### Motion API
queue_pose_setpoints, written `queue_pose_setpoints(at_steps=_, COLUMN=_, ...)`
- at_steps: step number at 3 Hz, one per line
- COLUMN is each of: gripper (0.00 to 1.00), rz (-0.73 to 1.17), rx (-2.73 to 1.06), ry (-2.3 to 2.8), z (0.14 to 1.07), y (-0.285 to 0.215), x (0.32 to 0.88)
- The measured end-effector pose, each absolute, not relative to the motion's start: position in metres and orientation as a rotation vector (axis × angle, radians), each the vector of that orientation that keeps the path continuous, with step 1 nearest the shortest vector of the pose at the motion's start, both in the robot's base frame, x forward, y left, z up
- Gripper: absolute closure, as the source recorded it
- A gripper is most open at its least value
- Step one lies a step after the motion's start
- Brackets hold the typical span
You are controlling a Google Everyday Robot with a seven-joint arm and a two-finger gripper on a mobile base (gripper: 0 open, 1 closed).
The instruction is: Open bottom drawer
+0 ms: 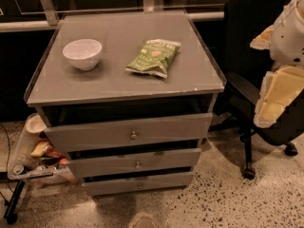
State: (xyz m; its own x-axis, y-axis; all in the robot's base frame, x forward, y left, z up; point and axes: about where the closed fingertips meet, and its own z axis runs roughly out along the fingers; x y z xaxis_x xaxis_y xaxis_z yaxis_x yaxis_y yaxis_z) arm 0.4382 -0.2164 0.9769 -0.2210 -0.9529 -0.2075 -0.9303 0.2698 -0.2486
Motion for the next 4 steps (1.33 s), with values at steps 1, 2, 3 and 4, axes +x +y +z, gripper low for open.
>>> queue_pose_setpoints(at_steps=1, gripper=0.0, rz=-0.101, rx=-1.723, ry=2.23, z=0.977, y=-0.216, x=0.438)
queue_pose_setpoints(at_steps=2, gripper=0.0, rz=-0.055, rx=-1.747, ry=2.231, z=0.947, y=-0.204, x=0.429)
queue_pose_setpoints(at_steps=3, gripper=0.0, rz=0.073, rx=-1.753, ry=2.172, z=0.893, y=-0.156, x=0.413)
queue_pose_setpoints(at_steps=4, gripper=0.0, rz=0.23, rx=-1.741, ry=2.16, z=0.813, y=-0.113, x=0.4)
